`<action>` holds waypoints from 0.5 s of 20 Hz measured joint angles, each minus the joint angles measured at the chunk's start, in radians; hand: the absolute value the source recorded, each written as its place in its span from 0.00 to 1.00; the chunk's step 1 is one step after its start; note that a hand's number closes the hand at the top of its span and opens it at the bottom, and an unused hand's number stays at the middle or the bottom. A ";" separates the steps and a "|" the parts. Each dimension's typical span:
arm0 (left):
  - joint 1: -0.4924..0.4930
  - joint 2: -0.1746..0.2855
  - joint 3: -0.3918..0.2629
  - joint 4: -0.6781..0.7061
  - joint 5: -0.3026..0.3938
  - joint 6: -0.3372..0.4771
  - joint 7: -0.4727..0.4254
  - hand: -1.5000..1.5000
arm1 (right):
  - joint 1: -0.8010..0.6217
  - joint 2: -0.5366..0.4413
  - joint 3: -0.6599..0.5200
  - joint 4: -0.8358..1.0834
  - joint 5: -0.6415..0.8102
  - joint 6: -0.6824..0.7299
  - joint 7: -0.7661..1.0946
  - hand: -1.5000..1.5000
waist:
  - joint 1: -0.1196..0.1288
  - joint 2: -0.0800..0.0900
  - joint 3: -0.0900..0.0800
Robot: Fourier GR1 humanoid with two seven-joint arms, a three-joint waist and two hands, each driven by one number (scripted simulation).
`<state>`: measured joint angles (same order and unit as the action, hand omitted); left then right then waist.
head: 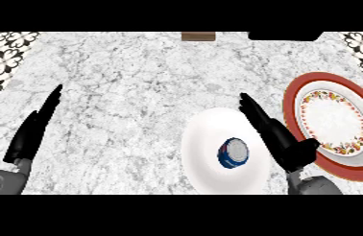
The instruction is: Pick the can from the plate and place it in the plate
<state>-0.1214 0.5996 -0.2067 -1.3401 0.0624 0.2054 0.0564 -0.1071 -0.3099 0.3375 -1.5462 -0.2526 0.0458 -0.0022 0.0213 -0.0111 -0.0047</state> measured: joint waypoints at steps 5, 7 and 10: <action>-0.012 -0.077 0.041 -0.034 0.056 0.000 0.019 0.50 | -0.066 -0.026 -0.083 -0.021 -0.069 0.090 -0.013 1.00 | -0.012 0.008 0.004; -0.017 -0.108 0.050 -0.040 0.087 -0.001 0.023 0.50 | -0.116 -0.095 -0.113 -0.019 -0.025 0.115 -0.033 1.00 | -0.017 0.001 -0.003; -0.016 -0.156 0.058 -0.047 0.129 0.002 0.033 0.50 | -0.110 -0.134 -0.177 -0.006 0.075 0.023 -0.109 0.00 | -0.034 0.000 -0.002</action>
<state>-0.1370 0.4432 -0.1491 -1.3875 0.1918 0.2075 0.0890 -0.2170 -0.4439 0.1608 -1.5525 -0.1772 0.0683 -0.1116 -0.0129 -0.0109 -0.0068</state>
